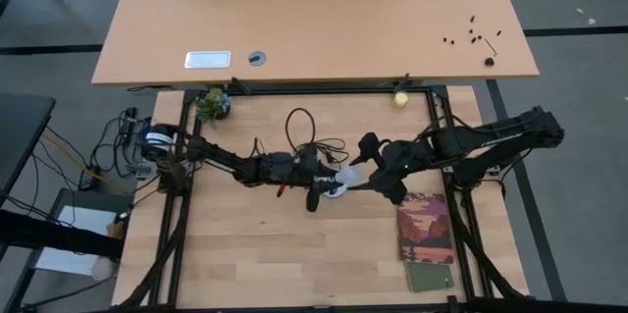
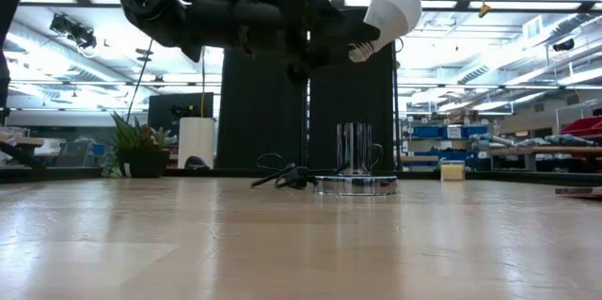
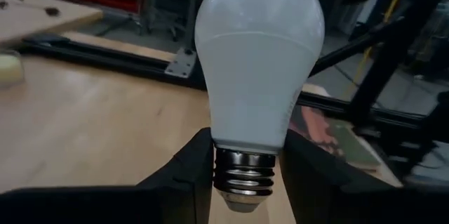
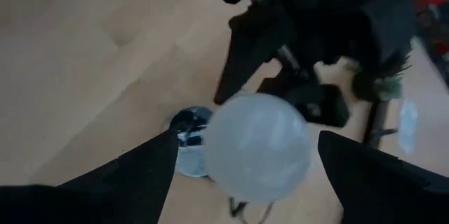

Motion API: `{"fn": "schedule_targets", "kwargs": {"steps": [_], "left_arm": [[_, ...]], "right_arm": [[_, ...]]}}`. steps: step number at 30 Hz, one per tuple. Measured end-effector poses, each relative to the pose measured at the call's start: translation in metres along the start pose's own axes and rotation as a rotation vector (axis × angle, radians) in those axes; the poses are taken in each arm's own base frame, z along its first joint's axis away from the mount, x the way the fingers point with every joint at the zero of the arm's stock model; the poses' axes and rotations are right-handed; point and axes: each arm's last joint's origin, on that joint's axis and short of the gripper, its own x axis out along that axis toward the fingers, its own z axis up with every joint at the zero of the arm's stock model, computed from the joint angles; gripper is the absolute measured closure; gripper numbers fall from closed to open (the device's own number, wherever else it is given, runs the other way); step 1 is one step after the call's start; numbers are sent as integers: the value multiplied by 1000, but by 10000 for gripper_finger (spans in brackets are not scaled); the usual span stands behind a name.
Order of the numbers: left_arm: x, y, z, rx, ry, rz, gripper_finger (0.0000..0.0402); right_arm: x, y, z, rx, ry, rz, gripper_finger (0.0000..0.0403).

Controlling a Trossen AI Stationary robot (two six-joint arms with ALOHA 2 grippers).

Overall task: Screw lightbulb
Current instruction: Insert the white lightbulb into the silver lamp

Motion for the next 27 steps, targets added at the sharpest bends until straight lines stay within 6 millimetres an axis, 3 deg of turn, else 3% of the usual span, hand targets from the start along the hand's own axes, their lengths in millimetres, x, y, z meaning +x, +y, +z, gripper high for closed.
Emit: {"fn": "schedule_targets", "kwargs": {"steps": [6,14,27], "left_arm": [[6,2,4,-44,77,-74,260],[17,1,14,-53,194,-83,260],[18,12,19,-101,221,-100,260]], "right_arm": [[8,2,-1,-108,29,19,52],[26,3,-4,-84,37,113,52],[43,10,-1,-82,69,151,56]]}}
